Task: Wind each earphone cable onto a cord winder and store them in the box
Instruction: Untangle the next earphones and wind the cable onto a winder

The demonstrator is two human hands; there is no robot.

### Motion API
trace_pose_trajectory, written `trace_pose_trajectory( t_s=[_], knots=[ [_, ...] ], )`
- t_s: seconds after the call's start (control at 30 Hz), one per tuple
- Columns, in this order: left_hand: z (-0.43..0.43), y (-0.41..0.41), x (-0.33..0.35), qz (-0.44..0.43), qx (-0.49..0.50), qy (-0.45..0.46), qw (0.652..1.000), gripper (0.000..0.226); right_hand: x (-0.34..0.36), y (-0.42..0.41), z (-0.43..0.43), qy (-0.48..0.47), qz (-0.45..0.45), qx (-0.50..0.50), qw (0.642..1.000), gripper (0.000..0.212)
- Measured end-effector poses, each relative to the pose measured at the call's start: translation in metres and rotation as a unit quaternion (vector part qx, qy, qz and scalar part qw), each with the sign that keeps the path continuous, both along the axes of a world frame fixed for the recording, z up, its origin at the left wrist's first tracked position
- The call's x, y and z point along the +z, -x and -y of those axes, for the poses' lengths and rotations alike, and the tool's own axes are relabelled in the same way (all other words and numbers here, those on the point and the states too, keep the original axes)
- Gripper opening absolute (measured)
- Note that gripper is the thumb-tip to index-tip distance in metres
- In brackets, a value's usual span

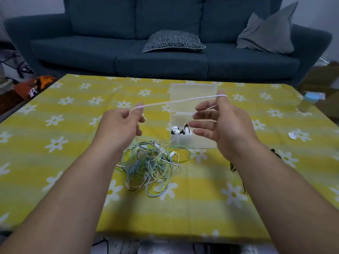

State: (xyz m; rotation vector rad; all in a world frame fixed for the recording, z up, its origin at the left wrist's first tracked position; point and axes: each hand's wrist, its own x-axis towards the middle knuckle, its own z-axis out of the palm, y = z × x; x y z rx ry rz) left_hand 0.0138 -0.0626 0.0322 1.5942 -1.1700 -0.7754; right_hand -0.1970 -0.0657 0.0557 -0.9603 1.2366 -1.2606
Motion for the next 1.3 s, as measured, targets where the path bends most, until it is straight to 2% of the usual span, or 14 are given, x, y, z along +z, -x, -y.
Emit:
trace_pose_trajectory(
  t_s=[0.13,0.27,0.37,0.47,0.53,0.57,0.67,0.73,0.83,0.97,1.03,1.13,1.2,1.3],
  knots=[
    [-0.001,0.01,0.008,-0.14,0.056,0.003,0.989,0.066,-0.008,0.009,0.0,-0.084,0.007,-0.017,0.996,0.065],
    [0.001,0.003,0.016,-0.016,0.167,0.156,0.973,0.061,-0.011,0.017,0.005,-0.074,0.014,-0.087,0.993,0.049],
    [0.005,-0.004,0.014,0.05,0.185,0.17,0.967,0.052,-0.007,0.026,0.009,-0.028,0.106,-0.133,0.985,0.042],
    [0.005,0.006,0.017,-0.121,0.148,0.08,0.978,0.064,0.0,0.033,0.008,-0.002,0.241,-0.059,0.969,0.049],
    [0.006,0.012,0.021,-0.235,0.135,0.008,0.963,0.069,0.001,0.038,0.006,-0.021,0.257,0.006,0.966,0.065],
    [0.006,0.01,0.021,-0.237,0.143,0.006,0.961,0.066,0.0,0.039,0.006,-0.035,0.237,0.015,0.971,0.069],
    [0.009,-0.003,0.02,-0.135,0.176,0.109,0.969,0.051,-0.006,0.04,0.007,-0.022,0.047,-0.077,0.996,0.05],
    [0.011,-0.011,0.019,-0.031,0.201,0.17,0.964,0.042,-0.008,0.044,0.009,0.027,-0.076,-0.16,0.984,0.029],
    [0.009,-0.012,0.019,0.029,0.245,0.193,0.95,0.023,-0.007,0.053,0.009,0.074,-0.154,-0.245,0.954,0.017],
    [0.005,-0.012,0.023,0.036,0.259,0.225,0.939,0.033,-0.009,0.06,0.009,0.142,-0.228,-0.281,0.921,0.006],
    [0.002,-0.011,0.023,0.103,0.254,0.194,0.942,0.043,-0.01,0.06,0.01,0.145,-0.202,-0.283,0.926,0.016],
    [0.002,-0.011,0.018,0.222,0.237,0.112,0.939,0.046,-0.003,0.059,0.01,0.115,-0.044,-0.268,0.955,0.035],
    [0.005,-0.01,0.013,0.262,0.189,0.064,0.944,0.043,0.001,0.058,0.009,0.061,0.032,-0.182,0.981,0.057],
    [0.003,0.002,0.008,0.272,0.055,0.018,0.96,0.053,0.001,0.049,0.007,0.04,0.02,-0.03,0.999,0.08]
  ],
)
